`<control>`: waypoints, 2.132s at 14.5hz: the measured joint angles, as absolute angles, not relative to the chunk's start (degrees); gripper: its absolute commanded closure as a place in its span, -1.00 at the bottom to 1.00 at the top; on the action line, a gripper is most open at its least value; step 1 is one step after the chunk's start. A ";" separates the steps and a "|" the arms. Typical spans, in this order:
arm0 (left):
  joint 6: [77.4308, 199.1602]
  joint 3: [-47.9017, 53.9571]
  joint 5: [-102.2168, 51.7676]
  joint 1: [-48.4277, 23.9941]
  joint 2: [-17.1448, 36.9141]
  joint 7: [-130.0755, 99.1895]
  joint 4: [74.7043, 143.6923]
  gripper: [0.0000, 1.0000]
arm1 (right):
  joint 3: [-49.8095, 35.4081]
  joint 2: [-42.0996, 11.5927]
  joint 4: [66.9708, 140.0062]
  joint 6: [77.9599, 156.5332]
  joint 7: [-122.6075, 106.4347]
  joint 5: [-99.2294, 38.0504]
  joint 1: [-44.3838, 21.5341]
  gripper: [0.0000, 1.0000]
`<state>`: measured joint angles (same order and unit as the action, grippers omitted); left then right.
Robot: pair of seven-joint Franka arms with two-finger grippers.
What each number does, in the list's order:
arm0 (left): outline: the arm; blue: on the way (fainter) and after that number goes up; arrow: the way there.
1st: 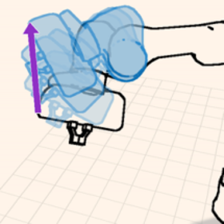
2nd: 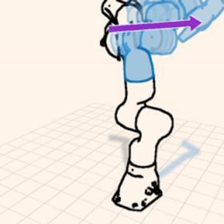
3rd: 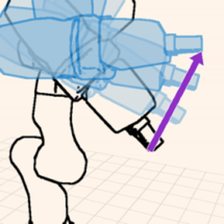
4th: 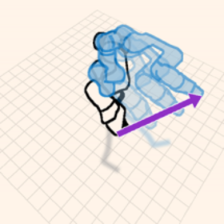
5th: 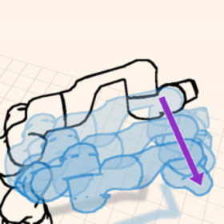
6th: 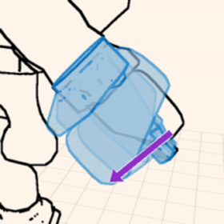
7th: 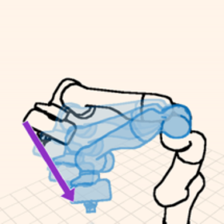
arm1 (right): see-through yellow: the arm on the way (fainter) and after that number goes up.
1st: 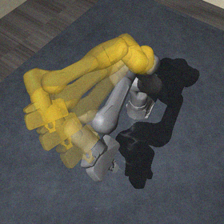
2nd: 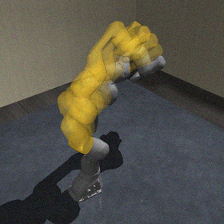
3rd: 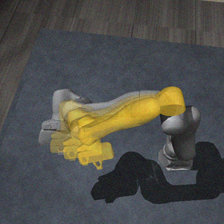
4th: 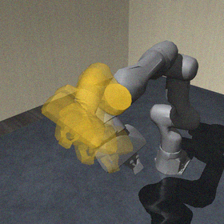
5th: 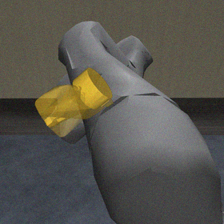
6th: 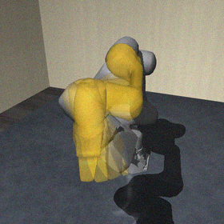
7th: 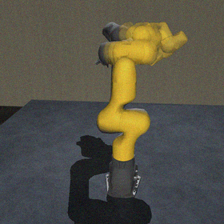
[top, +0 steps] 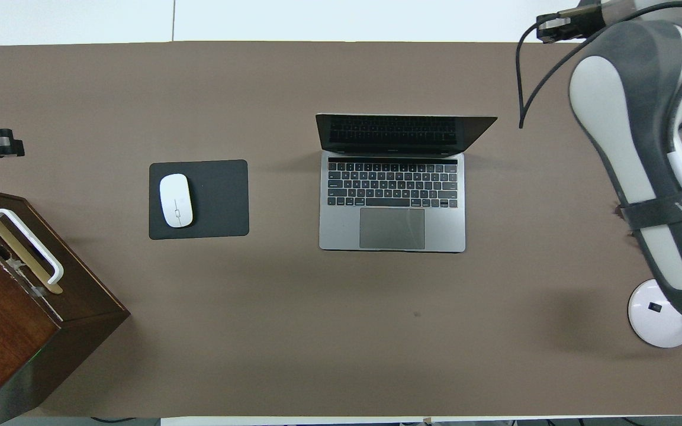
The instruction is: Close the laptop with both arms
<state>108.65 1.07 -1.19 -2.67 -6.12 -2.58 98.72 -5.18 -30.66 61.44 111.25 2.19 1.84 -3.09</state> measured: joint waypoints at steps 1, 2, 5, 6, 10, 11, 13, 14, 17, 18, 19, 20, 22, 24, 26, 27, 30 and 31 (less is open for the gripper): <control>110.38 1.20 -1.19 -3.59 -6.32 -2.54 99.70 1.00 | -5.16 -31.57 60.53 111.81 3.42 2.22 -4.33 1.00; 112.78 1.27 -1.19 -4.75 -6.76 -2.33 101.15 1.00 | -5.16 -32.34 59.84 112.61 4.86 3.44 -5.70 1.00; 121.00 1.44 -1.29 -8.68 -8.85 -2.10 107.09 1.00 | -5.16 -33.56 59.00 113.90 8.98 7.47 -9.95 1.00; 122.93 1.49 -1.38 -10.03 -9.53 -2.10 108.84 1.00 | -5.15 -33.74 58.86 114.02 9.96 8.79 -11.32 1.00; 130.63 1.55 -1.44 -15.13 -11.87 -2.04 115.51 1.00 | -4.92 -33.91 58.58 114.06 13.15 10.67 -14.58 1.00; 132.93 1.53 -1.45 -16.35 -12.36 -2.04 117.48 1.00 | -4.78 -33.91 58.54 114.06 13.15 10.67 -14.49 1.00; 137.98 1.58 -1.45 -18.56 -13.15 -2.04 121.83 1.00 | -4.66 -33.94 58.53 114.06 13.15 10.67 -14.00 1.00; 140.52 1.57 -1.45 -19.53 -13.36 -2.04 123.98 1.00 | -4.66 -34.04 58.53 114.06 13.28 10.67 -13.83 1.00; 145.30 1.56 -1.45 -21.47 -13.44 -2.03 128.09 1.00 | -4.69 -34.86 58.53 114.06 15.97 10.67 -13.91 1.00; 146.12 1.53 -1.45 -21.89 -13.45 -1.96 128.70 1.00 | -4.73 -35.08 58.53 114.06 16.57 10.67 -13.94 1.00; 147.15 1.51 -1.45 -22.46 -13.45 -1.89 129.21 1.00 | -4.74 -35.20 58.53 114.06 16.86 10.55 -13.93 1.00; 148.35 1.51 -1.45 -23.00 -13.44 -1.88 129.82 1.00 | -4.74 -35.25 58.53 114.06 17.15 10.24 -13.88 1.00; 151.20 1.50 -1.45 -24.29 -13.37 -1.80 131.44 1.00 | -4.72 -35.29 58.53 114.06 17.45 9.73 -13.83 1.00; 154.83 1.51 -1.45 -25.84 -12.73 -1.80 133.32 1.00 | -4.72 -35.43 58.53 114.06 17.98 9.56 -13.83 1.00; 158.70 1.51 -1.45 -27.48 -11.14 -1.80 134.77 1.00 | -4.73 -35.62 58.53 114.06 20.07 9.51 -13.85 1.00; 160.37 1.48 -1.45 -28.34 -10.03 -1.80 135.15 1.00 | -4.74 -35.71 58.53 114.05 20.80 9.47 -13.86 1.00; 165.57 1.49 -1.45 -30.65 -6.15 -1.80 135.43 1.00 | -4.74 -35.76 58.52 114.03 21.16 8.29 -13.86 1.00; 167.41 1.49 -1.45 -31.34 -4.72 -1.80 135.45 1.00 | -4.74 -35.76 58.52 113.98 21.16 7.53 -13.86 1.00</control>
<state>167.41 1.49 -1.45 -31.34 -4.72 -1.80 135.45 -4.74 -35.76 58.52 113.98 21.16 7.53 -13.86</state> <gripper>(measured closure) 0.991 0.991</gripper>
